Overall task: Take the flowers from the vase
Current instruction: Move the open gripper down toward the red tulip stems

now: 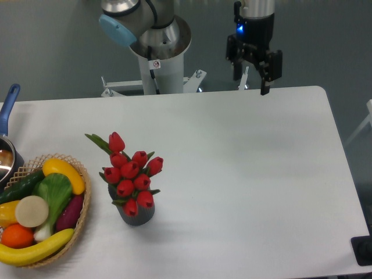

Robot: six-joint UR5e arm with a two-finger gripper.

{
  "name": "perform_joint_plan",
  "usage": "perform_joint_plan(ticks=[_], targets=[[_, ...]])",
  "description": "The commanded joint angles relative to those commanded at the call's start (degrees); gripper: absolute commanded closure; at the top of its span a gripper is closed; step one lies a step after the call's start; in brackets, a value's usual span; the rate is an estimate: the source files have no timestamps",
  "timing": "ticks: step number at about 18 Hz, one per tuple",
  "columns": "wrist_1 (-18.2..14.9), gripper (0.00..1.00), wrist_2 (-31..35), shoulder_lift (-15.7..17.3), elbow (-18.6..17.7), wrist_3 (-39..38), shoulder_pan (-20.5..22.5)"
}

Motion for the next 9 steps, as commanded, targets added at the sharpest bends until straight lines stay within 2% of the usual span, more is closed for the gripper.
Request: perform_joint_plan(ticks=[2, 6, 9], targets=[[0.00, 0.00, -1.49, -0.18, -0.17, -2.29, -0.61], [0.09, 0.00, -9.83, -2.46, -0.44, -4.92, -1.14], [1.14, 0.00, -12.39, -5.35, -0.35, -6.34, -4.91]])
